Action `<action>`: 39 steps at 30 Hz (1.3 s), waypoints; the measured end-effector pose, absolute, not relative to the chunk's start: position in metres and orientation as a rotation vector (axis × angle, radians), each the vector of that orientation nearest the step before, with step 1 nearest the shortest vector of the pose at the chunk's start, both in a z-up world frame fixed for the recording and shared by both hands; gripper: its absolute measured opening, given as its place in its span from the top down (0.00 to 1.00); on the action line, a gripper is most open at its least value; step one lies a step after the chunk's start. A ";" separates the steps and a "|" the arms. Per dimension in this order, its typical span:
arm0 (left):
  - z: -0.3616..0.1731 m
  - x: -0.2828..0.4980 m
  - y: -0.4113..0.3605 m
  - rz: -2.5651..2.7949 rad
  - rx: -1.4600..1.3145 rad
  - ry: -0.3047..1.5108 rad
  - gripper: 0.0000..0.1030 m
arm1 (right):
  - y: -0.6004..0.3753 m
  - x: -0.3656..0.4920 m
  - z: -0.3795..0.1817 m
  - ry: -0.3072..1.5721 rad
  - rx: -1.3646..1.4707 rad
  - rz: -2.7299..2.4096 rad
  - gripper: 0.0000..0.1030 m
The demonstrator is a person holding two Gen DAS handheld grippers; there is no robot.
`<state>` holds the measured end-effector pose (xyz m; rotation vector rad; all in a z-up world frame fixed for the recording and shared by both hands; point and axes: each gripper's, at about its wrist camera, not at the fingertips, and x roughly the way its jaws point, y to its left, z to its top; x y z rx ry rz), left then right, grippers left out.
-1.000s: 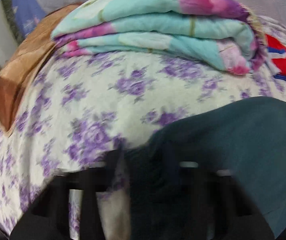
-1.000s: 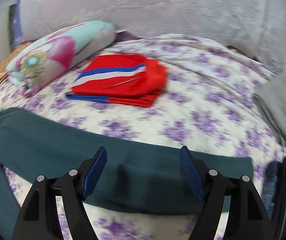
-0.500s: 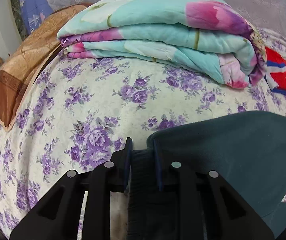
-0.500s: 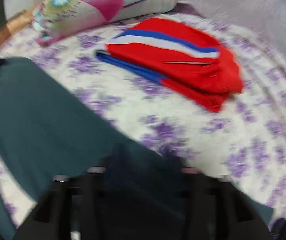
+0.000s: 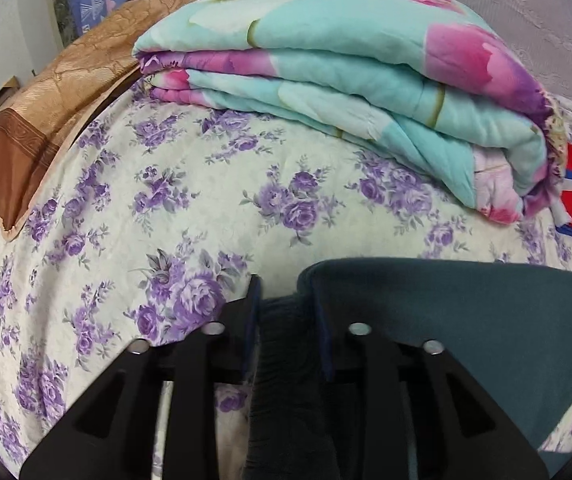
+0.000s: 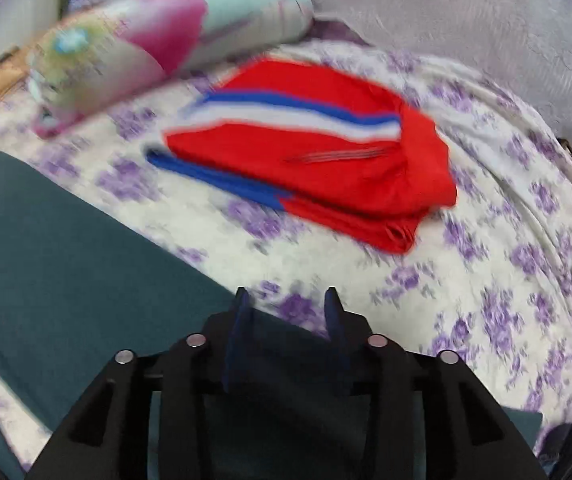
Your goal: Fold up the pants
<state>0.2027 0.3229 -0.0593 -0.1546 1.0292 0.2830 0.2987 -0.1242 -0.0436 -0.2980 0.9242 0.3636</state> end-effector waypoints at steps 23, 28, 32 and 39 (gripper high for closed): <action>0.022 0.125 0.291 0.049 0.051 0.803 0.97 | -0.128 0.184 0.038 0.773 -0.218 0.717 0.97; 0.038 0.039 0.290 0.031 0.006 0.730 0.97 | -0.135 0.094 0.029 0.772 -0.246 0.833 0.97; -0.001 0.001 0.287 0.094 -0.048 0.825 0.97 | -0.117 0.046 -0.021 0.872 -0.334 0.879 0.96; -0.049 -0.008 0.306 0.162 -0.286 1.014 0.76 | -0.114 0.034 -0.043 0.949 -0.280 0.852 0.77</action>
